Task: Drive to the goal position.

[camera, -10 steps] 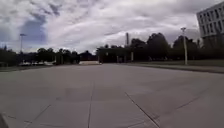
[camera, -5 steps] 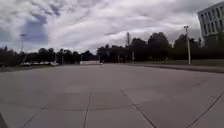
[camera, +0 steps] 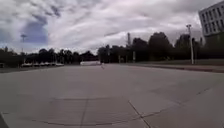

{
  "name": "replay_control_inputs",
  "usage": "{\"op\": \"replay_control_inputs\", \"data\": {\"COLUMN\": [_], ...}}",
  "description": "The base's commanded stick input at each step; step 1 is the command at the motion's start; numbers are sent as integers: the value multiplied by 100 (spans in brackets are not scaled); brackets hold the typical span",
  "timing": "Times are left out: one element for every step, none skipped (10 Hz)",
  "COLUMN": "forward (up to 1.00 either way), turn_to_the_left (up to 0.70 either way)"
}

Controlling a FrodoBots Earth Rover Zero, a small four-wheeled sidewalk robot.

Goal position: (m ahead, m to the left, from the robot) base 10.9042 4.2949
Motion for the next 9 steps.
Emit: {"op": "replay_control_inputs", "data": {"forward": [70, 70, 70, 70, 70, 70, 70, 70, 70], "turn_to_the_left": [1, 1, 1, 1, 1, 1, 1, 1, 1]}}
